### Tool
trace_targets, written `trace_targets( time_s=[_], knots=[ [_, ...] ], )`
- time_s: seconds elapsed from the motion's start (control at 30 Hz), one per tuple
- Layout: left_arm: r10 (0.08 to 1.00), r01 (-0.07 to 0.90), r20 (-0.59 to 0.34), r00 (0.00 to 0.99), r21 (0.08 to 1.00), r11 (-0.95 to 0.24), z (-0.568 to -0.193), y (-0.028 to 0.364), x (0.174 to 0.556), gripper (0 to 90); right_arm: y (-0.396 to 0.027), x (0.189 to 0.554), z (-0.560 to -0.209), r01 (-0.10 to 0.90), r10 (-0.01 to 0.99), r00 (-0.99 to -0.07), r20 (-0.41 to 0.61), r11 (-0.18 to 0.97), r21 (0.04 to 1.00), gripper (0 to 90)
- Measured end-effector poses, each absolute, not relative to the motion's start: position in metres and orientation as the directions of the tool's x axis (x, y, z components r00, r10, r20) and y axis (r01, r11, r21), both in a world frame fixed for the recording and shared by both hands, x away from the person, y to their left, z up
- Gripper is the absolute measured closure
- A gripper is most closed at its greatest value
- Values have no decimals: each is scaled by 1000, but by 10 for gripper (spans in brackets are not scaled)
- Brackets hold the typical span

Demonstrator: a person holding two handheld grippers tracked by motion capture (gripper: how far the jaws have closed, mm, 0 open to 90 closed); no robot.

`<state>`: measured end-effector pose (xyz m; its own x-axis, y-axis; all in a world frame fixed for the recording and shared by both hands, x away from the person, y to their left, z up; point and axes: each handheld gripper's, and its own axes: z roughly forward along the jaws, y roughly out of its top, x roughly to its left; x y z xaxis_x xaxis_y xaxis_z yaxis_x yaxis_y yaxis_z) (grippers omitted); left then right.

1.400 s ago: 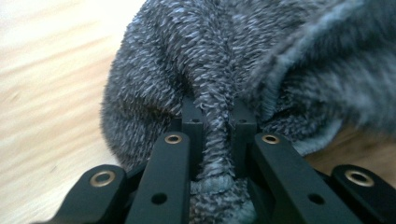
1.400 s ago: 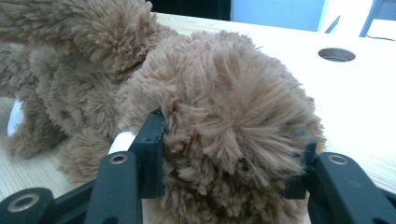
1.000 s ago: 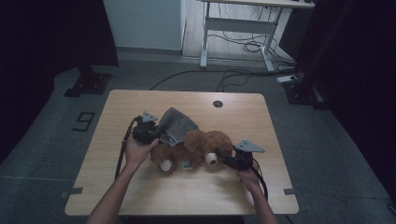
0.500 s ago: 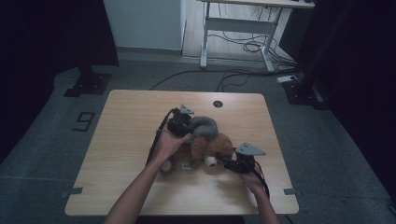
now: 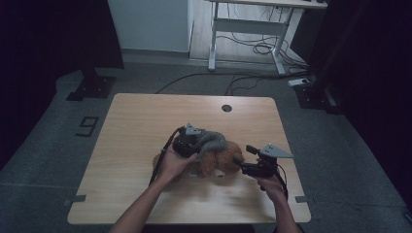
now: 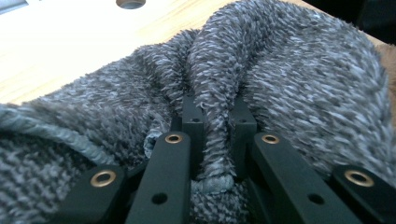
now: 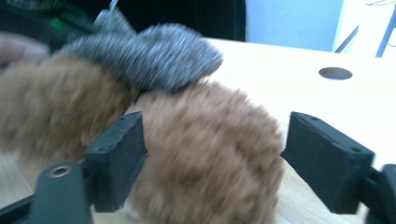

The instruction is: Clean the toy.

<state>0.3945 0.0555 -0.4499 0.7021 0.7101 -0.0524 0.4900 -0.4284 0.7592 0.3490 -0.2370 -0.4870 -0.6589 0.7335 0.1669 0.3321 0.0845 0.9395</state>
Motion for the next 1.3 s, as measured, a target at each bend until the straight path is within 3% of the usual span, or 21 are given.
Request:
trace_targets(
  time_s=[0.37,0.53,0.6,0.8,0.9,1.3],
  knots=[
    [695,471,-71,716,783,-406,-454,67,372,809,-205,365,-503,453,710,-673,205,177,874,0],
    [694,470,-72,717,784,-405,-454,71,367,809,-199,368,-513,503,694,-676,247,190,843,0],
    [697,468,-68,714,786,-403,-454,73,366,808,-197,368,-516,520,686,-680,261,200,831,55],
    [702,468,-75,708,794,-387,-456,77,365,808,-196,367,-519,511,700,-674,236,210,834,337],
    [707,462,-70,704,801,-381,-457,76,366,808,-194,366,-519,487,721,-665,196,220,845,426],
    [732,458,-58,678,814,-359,-454,62,397,803,-190,386,-518,410,828,-556,74,196,891,552]
  ],
)
